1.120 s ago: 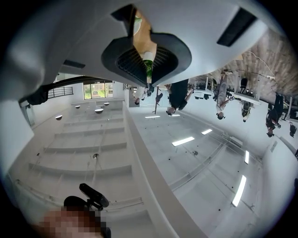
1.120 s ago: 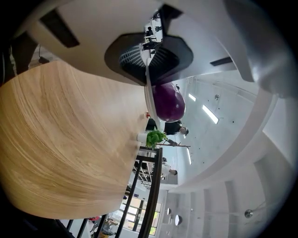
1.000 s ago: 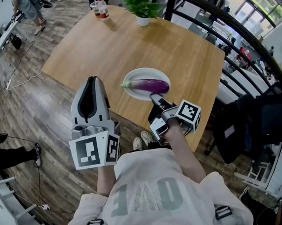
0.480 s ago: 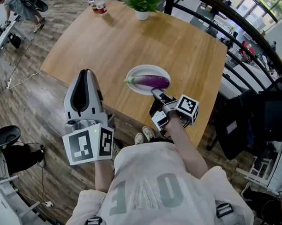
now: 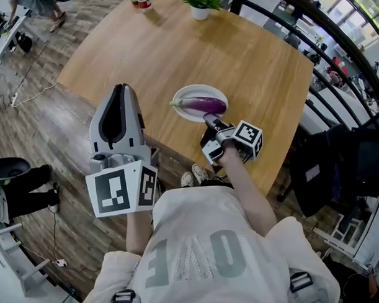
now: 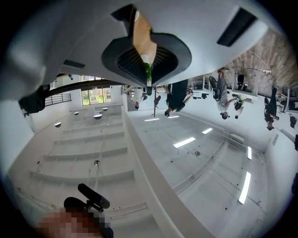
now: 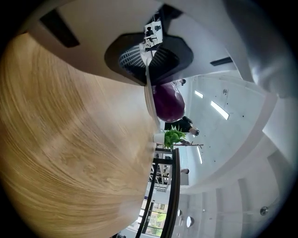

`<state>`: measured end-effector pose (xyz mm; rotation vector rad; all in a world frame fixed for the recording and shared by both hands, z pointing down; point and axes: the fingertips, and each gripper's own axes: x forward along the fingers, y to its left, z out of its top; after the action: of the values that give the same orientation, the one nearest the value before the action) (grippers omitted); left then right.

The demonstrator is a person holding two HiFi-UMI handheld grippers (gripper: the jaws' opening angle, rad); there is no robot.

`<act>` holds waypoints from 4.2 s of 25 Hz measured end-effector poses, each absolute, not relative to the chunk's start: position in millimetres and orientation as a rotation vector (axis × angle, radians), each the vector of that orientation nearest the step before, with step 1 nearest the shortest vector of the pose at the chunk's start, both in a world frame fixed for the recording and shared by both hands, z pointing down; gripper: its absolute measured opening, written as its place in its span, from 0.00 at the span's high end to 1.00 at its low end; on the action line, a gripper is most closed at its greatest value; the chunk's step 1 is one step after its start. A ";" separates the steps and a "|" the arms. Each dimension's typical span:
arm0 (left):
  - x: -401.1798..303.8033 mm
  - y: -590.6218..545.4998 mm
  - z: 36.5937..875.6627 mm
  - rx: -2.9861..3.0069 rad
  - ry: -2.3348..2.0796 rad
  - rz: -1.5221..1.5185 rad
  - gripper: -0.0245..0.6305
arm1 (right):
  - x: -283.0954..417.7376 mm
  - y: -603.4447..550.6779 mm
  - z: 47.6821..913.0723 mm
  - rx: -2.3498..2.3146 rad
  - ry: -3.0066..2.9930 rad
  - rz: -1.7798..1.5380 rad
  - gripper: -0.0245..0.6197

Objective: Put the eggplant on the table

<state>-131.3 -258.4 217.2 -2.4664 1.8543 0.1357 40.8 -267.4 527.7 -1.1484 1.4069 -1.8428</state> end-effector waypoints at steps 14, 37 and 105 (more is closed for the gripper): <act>-126.1 -269.1 226.1 -2.436 1.887 0.064 0.90 | 35.4 -284.3 576.6 -1.143 1.310 -1.947 0.91; -124.0 -298.1 238.1 -2.471 1.903 0.017 0.91 | 31.9 -292.8 603.1 -1.181 1.126 -2.041 0.91; -104.4 -252.7 216.8 -2.556 1.720 0.177 0.90 | 48.0 -226.1 244.2 -1.893 2.334 0.160 0.93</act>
<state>-104.4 -252.7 216.8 -2.5558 1.7202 0.1774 48.0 -226.1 244.2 -1.8932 2.3338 0.1603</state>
